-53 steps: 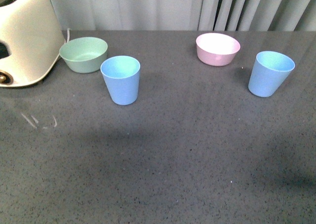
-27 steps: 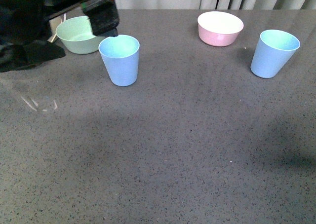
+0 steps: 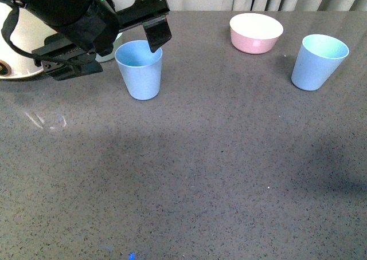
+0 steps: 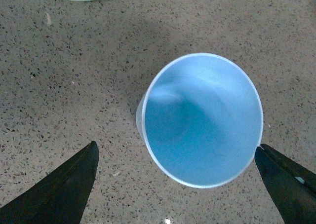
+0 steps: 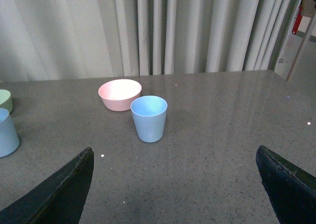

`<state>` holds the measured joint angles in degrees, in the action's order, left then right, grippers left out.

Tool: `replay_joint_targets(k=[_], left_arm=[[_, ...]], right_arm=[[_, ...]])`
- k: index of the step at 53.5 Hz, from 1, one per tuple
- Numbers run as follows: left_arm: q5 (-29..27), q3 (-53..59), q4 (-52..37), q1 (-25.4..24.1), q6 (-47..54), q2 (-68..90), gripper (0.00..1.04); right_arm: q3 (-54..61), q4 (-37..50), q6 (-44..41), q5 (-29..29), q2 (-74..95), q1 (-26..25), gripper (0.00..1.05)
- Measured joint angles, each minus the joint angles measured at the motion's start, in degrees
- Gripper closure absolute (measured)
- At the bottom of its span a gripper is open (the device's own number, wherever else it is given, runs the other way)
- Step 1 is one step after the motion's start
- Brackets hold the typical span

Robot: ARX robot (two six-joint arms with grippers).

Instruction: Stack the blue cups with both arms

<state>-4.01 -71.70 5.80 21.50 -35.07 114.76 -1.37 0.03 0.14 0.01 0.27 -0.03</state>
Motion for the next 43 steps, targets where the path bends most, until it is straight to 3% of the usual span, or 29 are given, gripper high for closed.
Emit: replay_joint_targets(k=[13,32,37,43], left_arm=[[-2.6,-6.3,3.5,0.1,-0.2,3.5,0.09],[-5.3,-10.0,7.3,1.0,0.0,5.2,0.58],[-5.7,-10.1,7.7,1.1,0.0,5.4,0.80],[-6.2,-10.1,7.9,1.1,0.0,5.4,0.94]], right_arm=[[0.0,0.0,0.0,0.0,0.0,0.0,0.09],[0.0,0.0,0.0,0.0,0.0,0.0,0.09],[0.0,0.0,0.0,0.0,0.0,0.0,0.09],[0.0,0.0,0.0,0.0,0.0,0.0,0.09]])
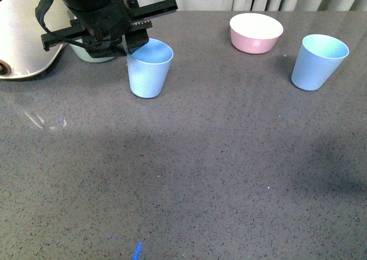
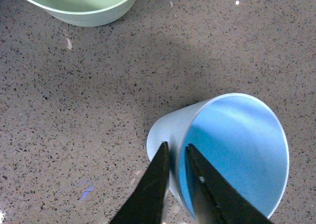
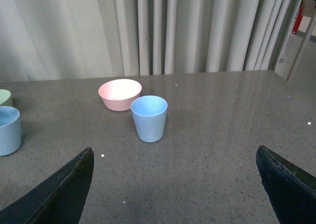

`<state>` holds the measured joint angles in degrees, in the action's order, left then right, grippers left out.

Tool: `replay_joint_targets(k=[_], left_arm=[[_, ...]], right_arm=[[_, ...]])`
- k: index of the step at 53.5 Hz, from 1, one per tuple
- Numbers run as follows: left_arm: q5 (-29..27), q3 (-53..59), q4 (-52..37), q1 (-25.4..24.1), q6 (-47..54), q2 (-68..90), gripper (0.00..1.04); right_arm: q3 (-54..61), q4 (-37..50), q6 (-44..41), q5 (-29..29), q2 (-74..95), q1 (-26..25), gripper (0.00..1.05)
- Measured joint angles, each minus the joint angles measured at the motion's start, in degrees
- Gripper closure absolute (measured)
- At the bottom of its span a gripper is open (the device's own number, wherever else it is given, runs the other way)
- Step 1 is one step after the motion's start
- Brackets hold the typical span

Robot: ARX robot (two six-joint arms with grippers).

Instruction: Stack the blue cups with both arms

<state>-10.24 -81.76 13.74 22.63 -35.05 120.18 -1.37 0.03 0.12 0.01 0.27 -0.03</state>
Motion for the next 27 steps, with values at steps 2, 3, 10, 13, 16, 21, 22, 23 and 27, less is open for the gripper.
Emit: replay_joint_targets(k=[2,3,10,13,16,21,22,23,27], left_arm=[[-0.3,0.0,0.2,0.0,0.0,0.1,1.03],[-0.2,0.0,0.2,0.0,-0.3,0.2,1.03],[-0.2,0.0,0.5,0.0,-0.2,0.2,1.03],[-0.2,0.3,0.7,0.2,-0.2,0.1,1.03],[-0.2,0.7,0.8,0.5,-0.2,-0.2,1.03],[-0.2,1.8,1.4,1.5,-0.2,-1.1,1.03],[-0.2,2.1,1.5,1.9,-0.2,-1.4,1.03],[-0.1,2.3,1.6,2.1,-0.2,-1.6,1.03],[0.4,3.4,1.9,4.3,-0.4,-3.1,1.03]], right_arm=[[0.0,0.0,0.0,0.0,0.0,0.0,0.09],[0.0,0.0,0.0,0.0,0.0,0.0,0.09],[0.0,0.0,0.0,0.0,0.0,0.0,0.09],[0.0,0.0,0.0,0.0,0.0,0.0,0.09],[0.0,0.0,0.0,0.0,0.0,0.0,0.09],[0.0,0.0,0.0,0.0,0.0,0.0,0.09],[0.0,0.0,0.0,0.0,0.0,0.0,0.09],[0.0,0.0,0.0,0.0,0.0,0.0,0.09],[0.0,0.0,0.0,0.0,0.0,0.0,0.09]])
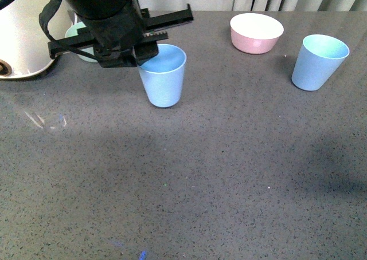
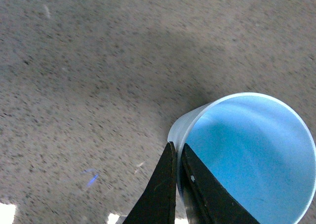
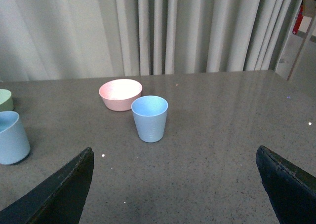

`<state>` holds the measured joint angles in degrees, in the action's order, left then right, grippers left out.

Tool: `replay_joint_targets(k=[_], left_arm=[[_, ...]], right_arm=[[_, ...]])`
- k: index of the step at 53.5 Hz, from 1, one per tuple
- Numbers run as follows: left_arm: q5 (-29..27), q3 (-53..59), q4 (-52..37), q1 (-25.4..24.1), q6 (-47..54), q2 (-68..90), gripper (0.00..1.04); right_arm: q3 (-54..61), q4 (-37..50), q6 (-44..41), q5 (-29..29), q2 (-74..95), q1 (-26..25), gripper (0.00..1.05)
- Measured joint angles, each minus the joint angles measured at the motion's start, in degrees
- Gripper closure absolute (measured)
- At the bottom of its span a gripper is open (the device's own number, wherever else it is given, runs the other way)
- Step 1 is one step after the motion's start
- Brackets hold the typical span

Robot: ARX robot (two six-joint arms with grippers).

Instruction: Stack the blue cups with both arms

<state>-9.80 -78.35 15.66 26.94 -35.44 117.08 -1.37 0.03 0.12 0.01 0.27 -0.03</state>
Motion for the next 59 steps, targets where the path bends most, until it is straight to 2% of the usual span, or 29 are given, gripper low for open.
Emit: replay_joint_targets(k=[20,46,49,59], left_arm=[[1.0,1.5,-4.8,8.3,-1.9,-0.4,1.03],[-0.5,1.2,-6.7,9.3,-1.5,2.9,1.03],[-0.4,1.2,-6.7,9.3,-1.5,2.9,0.99],[0.2,1.2,-7.3,9.3,-1.5,3.0,0.74]], right_arm=[[0.0,0.0,0.0,0.0,0.0,0.0,0.09],[0.0,0.0,0.0,0.0,0.0,0.0,0.09],[0.0,0.0,0.0,0.0,0.0,0.0,0.09],[0.0,0.0,0.0,0.0,0.0,0.0,0.09]])
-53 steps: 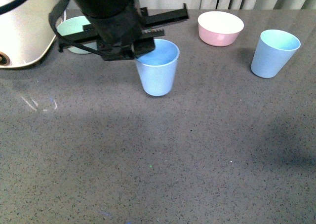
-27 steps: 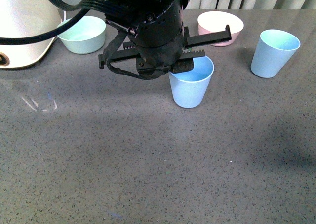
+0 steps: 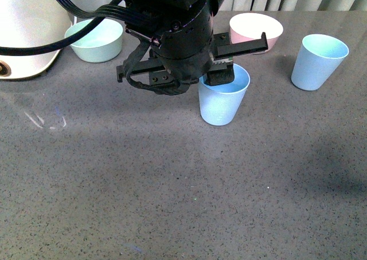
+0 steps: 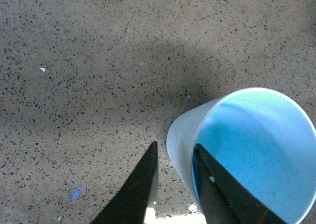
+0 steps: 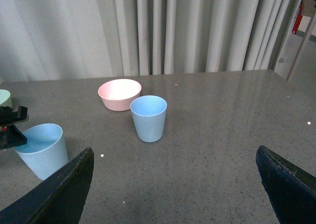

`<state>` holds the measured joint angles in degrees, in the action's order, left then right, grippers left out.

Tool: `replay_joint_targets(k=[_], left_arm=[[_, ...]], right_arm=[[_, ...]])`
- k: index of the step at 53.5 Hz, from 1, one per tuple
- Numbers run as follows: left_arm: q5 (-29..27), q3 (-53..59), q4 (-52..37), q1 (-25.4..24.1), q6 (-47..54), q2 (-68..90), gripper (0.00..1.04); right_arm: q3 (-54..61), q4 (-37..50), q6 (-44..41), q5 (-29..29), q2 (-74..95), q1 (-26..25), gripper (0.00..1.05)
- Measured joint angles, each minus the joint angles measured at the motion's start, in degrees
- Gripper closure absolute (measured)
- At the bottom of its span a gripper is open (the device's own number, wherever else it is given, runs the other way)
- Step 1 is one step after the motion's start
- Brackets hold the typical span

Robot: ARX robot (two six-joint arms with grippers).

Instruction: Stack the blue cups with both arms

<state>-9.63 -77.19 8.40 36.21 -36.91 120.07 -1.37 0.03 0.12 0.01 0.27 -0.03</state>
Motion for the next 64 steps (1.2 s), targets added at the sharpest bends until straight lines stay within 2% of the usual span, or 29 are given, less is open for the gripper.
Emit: replay_joint_targets(k=[12,22,37,40,41,42,45,47,53,59,62,64], left_arm=[[0.9,0.0,-1.0,-0.1,0.4,-0.3,0.44],[1.1,1.9,-2.3,-1.2,0.8,-5.2,0.07],[2.6,14.6,-10.8,-8.2,0.6,-21.8,0.09],[-7.9,21.1,-27.4,-8.7,9.0,-23.6,0.19],[-11.3,24.8,-35.7,-9.2,12.9,-24.5,0.24],[-13.0,27.5,-40.7,-9.6,16.0,-25.2,0.28],[-13.2,37.2,-55.5,-12.1,26.4,-28.9,0.42],[-12.1,41.9,-60.4,-13.8,30.4,-31.8,0.51],[-8.3,51.3,-63.6,-18.0,34.5,-39.5,0.76],[-6.1,56.2,-63.6,-20.3,35.4,-43.1,0.92],[-4.2,59.2,-63.6,-21.8,35.6,-46.1,1.03],[-3.2,61.0,-63.6,-22.8,35.9,-48.3,1.03]], right_arm=[[0.0,0.0,0.0,0.0,0.0,0.0,0.09],[0.0,0.0,0.0,0.0,0.0,0.0,0.09],[0.0,0.0,0.0,0.0,0.0,0.0,0.09],[0.0,0.0,0.0,0.0,0.0,0.0,0.09],[0.0,0.0,0.0,-0.2,0.0,0.0,0.09],[0.0,0.0,0.0,-0.2,0.0,0.0,0.09],[0.0,0.0,0.0,0.0,0.0,0.0,0.09],[0.0,0.0,0.0,0.0,0.0,0.0,0.09],[0.0,0.0,0.0,0.0,0.0,0.0,0.09],[0.0,0.0,0.0,0.0,0.0,0.0,0.09],[0.0,0.0,0.0,0.0,0.0,0.0,0.09],[0.0,0.0,0.0,0.0,0.0,0.0,0.09]])
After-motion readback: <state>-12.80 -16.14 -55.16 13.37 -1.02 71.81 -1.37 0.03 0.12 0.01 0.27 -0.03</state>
